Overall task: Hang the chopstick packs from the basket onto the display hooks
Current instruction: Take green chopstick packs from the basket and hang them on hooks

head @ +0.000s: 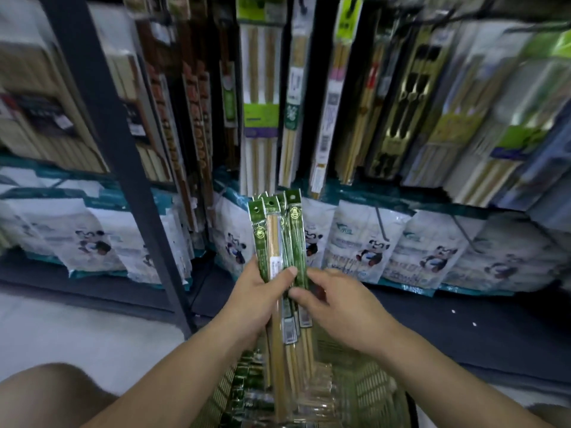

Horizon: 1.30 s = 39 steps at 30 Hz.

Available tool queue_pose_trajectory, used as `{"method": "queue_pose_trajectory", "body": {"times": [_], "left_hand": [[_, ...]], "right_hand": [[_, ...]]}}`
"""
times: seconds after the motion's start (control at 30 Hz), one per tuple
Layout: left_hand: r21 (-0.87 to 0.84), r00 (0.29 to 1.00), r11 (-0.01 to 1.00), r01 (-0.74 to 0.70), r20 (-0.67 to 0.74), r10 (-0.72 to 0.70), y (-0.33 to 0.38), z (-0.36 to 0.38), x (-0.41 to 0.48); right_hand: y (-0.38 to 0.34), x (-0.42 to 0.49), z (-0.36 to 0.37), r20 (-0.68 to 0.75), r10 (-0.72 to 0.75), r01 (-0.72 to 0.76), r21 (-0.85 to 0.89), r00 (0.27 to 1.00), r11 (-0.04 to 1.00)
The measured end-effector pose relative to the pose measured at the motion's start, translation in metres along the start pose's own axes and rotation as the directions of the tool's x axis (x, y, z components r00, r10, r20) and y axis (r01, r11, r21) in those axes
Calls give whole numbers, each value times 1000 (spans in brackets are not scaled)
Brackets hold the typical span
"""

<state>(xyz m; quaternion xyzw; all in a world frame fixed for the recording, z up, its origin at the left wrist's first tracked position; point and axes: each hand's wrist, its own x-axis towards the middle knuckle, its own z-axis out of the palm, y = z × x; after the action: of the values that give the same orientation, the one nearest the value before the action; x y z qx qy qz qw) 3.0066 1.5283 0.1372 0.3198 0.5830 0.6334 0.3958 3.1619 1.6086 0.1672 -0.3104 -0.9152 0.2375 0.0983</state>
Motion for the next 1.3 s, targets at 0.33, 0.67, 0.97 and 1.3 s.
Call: {"method": "queue_pose_trajectory", "body": {"times": [0.33, 0.67, 0.97, 1.3], "left_hand": [[212, 958, 942, -262, 172, 228, 70, 34, 32], [136, 905, 906, -401, 214, 368, 118, 51, 73], [177, 915, 899, -400, 123, 383, 135, 46, 95], [44, 922, 922, -385, 65, 382, 137, 42, 88]], "right_hand": [[-18, 44, -124, -451, 228, 125, 629, 863, 767], [-34, 74, -176, -558, 236, 268, 673, 796, 689], [-48, 96, -213, -650, 266, 327, 642, 712, 693], [-49, 116, -224, -729, 260, 356, 572, 633, 739]]}}
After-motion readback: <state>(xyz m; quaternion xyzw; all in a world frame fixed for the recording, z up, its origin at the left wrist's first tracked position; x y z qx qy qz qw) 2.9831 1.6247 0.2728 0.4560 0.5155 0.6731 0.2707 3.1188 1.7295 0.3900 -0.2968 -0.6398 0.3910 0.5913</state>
